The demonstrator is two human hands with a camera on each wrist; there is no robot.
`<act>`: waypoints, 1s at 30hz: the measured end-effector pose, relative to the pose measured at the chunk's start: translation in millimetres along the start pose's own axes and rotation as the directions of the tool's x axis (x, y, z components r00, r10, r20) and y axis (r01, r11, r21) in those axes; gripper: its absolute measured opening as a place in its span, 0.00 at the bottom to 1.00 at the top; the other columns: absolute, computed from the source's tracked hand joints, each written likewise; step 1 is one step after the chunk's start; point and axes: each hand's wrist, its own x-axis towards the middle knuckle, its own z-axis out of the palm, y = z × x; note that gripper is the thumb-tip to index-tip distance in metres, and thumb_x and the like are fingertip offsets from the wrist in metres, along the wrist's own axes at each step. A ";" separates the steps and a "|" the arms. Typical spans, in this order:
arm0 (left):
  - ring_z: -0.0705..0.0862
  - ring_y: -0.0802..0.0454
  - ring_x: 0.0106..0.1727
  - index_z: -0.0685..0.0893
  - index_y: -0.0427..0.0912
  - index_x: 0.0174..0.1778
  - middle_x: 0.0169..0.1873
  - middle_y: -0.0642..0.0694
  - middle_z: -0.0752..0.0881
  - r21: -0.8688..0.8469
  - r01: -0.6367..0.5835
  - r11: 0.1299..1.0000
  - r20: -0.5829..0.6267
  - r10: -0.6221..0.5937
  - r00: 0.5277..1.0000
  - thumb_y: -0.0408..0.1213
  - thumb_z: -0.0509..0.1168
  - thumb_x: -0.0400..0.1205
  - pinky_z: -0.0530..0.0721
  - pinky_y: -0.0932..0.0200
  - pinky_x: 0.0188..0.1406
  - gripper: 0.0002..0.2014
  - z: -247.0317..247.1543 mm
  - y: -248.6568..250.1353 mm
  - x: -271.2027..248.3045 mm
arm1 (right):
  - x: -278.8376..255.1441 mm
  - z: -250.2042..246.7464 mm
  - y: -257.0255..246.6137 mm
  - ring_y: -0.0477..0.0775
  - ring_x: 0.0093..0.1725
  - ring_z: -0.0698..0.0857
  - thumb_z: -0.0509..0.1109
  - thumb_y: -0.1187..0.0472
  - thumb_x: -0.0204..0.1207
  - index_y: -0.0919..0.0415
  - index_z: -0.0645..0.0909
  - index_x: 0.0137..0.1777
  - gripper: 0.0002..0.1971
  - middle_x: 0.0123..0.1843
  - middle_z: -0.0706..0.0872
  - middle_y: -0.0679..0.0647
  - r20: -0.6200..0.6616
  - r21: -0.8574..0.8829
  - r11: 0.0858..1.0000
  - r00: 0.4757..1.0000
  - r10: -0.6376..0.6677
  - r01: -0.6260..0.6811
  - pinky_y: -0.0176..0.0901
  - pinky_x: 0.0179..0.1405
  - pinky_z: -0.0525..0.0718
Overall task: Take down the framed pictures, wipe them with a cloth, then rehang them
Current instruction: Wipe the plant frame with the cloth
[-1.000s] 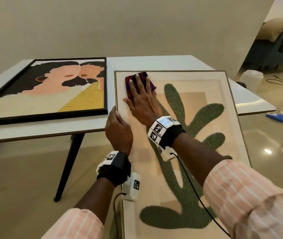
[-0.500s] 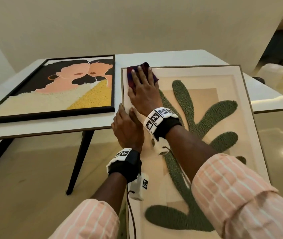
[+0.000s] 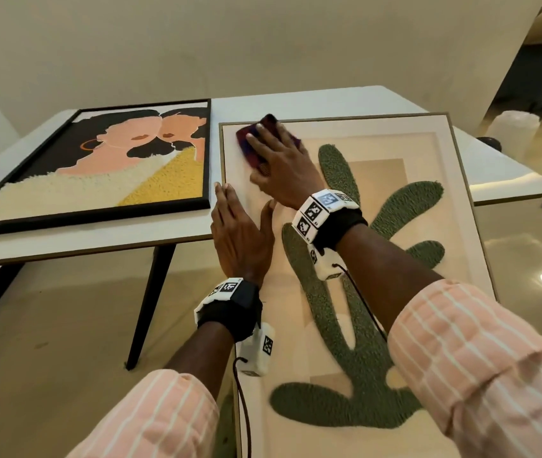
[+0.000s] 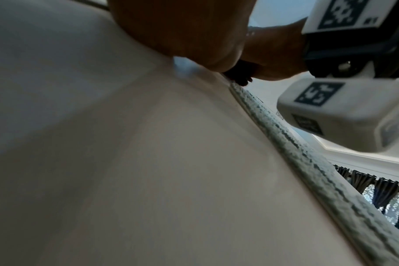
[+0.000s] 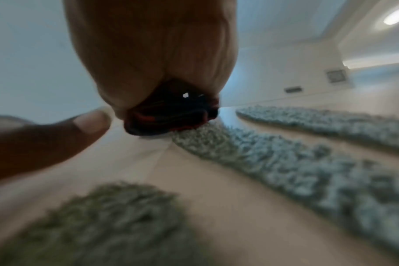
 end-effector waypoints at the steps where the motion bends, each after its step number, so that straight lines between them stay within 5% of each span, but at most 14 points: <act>1: 0.69 0.41 0.78 0.63 0.35 0.82 0.81 0.36 0.65 0.006 -0.002 1.000 0.006 0.002 1.000 0.64 0.54 0.84 0.69 0.48 0.74 0.40 -0.3 0.4 0.2 | -0.7 -3.0 3.1 0.60 0.87 0.45 0.63 0.46 0.79 0.49 0.56 0.86 0.37 0.88 0.52 0.50 -0.038 0.023 0.992 0.991 0.128 -0.128 0.70 0.82 0.53; 3: 0.69 0.41 0.77 0.62 0.34 0.82 0.81 0.37 0.65 0.018 -0.014 1.000 0.022 0.013 1.000 0.69 0.53 0.81 0.69 0.47 0.75 0.44 0.2 0.5 0.3 | -2.5 -4.6 0.5 0.64 0.86 0.43 0.62 0.47 0.80 0.52 0.53 0.87 0.37 0.88 0.49 0.52 -0.058 0.037 0.960 0.958 0.279 -0.278 0.70 0.81 0.50; 7: 0.67 0.40 0.79 0.61 0.33 0.82 0.81 0.36 0.65 0.032 -0.020 0.999 0.036 0.019 0.999 0.75 0.58 0.75 0.68 0.47 0.76 0.53 -0.2 -0.5 -0.5 | -8.8 -10.8 20.6 0.62 0.87 0.44 0.62 0.45 0.79 0.50 0.52 0.87 0.38 0.88 0.49 0.51 0.020 -0.070 0.996 0.998 0.052 -0.051 0.70 0.81 0.52; 11: 0.67 0.40 0.79 0.61 0.33 0.82 0.81 0.36 0.65 0.045 -0.024 0.999 0.044 0.022 0.999 0.77 0.61 0.70 0.68 0.47 0.76 0.58 -1.5 0.3 -0.7 | -10.1 -15.8 31.6 0.65 0.86 0.44 0.59 0.47 0.80 0.52 0.52 0.87 0.36 0.88 0.49 0.53 -0.065 -0.003 0.955 0.953 0.296 -0.297 0.69 0.81 0.50; 15: 0.66 0.40 0.80 0.61 0.34 0.83 0.82 0.37 0.63 0.091 -0.016 0.996 0.058 0.011 0.998 0.79 0.57 0.70 0.69 0.44 0.73 0.58 -3.5 2.2 -1.3 | -13.9 -17.9 39.2 0.64 0.86 0.45 0.60 0.48 0.80 0.52 0.54 0.87 0.36 0.88 0.50 0.52 0.023 -0.070 0.994 0.996 0.084 -0.082 0.70 0.81 0.54; 18: 0.65 0.40 0.80 0.62 0.35 0.82 0.82 0.37 0.62 0.107 -0.037 0.994 0.058 0.031 0.998 0.80 0.55 0.70 0.68 0.44 0.73 0.57 -3.8 2.9 -1.0 | -16.2 -24.7 49.7 0.65 0.86 0.44 0.60 0.47 0.80 0.52 0.53 0.87 0.36 0.88 0.49 0.52 -0.025 -0.003 0.953 0.953 0.302 -0.302 0.70 0.81 0.52; 22: 0.66 0.38 0.79 0.64 0.35 0.82 0.82 0.36 0.62 0.120 -0.053 0.991 0.052 0.047 0.998 0.81 0.56 0.68 0.69 0.42 0.72 0.59 -5.2 3.8 -1.6 | -19.7 -30.5 60.3 0.63 0.86 0.45 0.61 0.45 0.81 0.50 0.53 0.87 0.36 0.88 0.49 0.50 0.062 -0.073 0.992 0.992 0.108 -0.104 0.70 0.81 0.56; 26: 0.65 0.38 0.80 0.63 0.35 0.82 0.82 0.36 0.61 0.119 -0.054 0.991 0.060 0.047 0.997 0.82 0.57 0.67 0.68 0.41 0.73 0.60 -4.8 3.0 -1.0 | -20.5 -34.5 71.7 0.64 0.86 0.45 0.61 0.46 0.80 0.50 0.53 0.87 0.36 0.88 0.49 0.50 -0.016 0.003 0.930 0.930 0.368 -0.368 0.68 0.81 0.54; 30: 0.65 0.38 0.80 0.63 0.35 0.82 0.82 0.36 0.62 0.117 -0.047 0.992 0.055 0.041 0.998 0.82 0.55 0.67 0.68 0.42 0.73 0.59 -5.0 1.4 0.5 | -22.6 -34.1 76.7 0.62 0.86 0.45 0.60 0.45 0.81 0.49 0.54 0.86 0.35 0.88 0.50 0.49 0.026 -0.025 0.983 0.982 0.185 -0.184 0.67 0.82 0.54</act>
